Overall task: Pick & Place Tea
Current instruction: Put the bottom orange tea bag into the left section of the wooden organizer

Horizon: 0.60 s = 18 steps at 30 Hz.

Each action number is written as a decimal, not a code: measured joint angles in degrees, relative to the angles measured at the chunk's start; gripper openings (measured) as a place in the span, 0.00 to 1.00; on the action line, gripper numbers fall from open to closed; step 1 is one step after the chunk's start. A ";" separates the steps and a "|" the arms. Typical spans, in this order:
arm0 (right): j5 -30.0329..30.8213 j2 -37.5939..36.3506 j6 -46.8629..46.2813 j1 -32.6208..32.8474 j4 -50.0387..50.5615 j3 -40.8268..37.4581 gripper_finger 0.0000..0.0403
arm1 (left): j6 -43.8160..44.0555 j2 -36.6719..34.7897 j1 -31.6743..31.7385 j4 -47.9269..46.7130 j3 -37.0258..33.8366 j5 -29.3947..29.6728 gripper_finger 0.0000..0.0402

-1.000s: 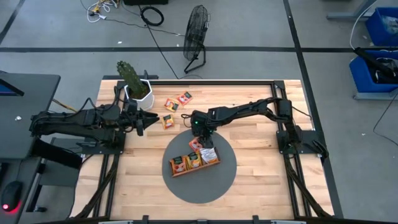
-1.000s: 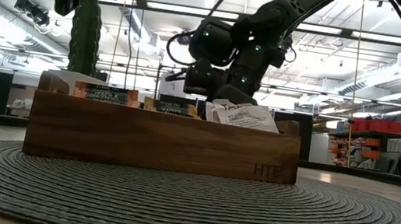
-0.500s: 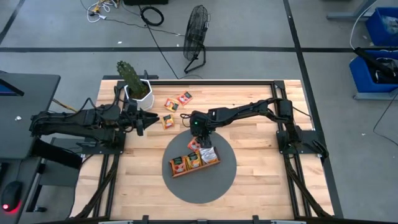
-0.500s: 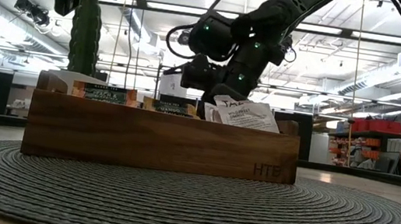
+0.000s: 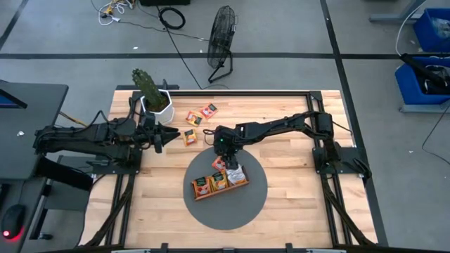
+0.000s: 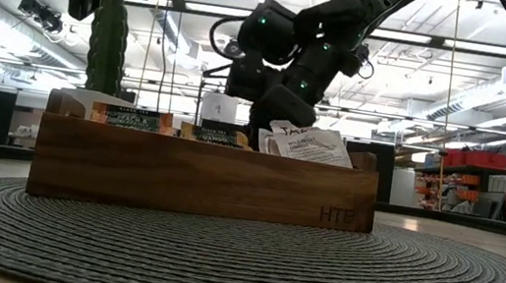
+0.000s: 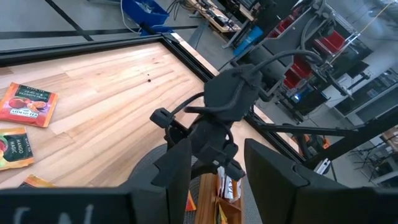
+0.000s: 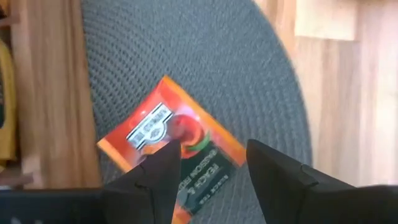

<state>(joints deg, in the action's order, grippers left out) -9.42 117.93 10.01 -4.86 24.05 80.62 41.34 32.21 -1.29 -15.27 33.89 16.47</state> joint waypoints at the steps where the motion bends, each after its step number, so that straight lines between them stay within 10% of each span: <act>1: 1.49 0.00 0.01 0.07 -0.43 0.00 0.47 | 0.00 0.02 0.01 0.00 0.00 -0.02 0.38; 18: 0.42 1.49 -2.21 -0.66 -1.74 0.00 0.47 | 0.30 0.01 -0.01 0.35 0.00 0.00 0.38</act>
<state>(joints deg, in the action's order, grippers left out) -9.00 119.42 7.79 -5.52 22.31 80.62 41.64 32.21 -1.30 -14.92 33.89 16.47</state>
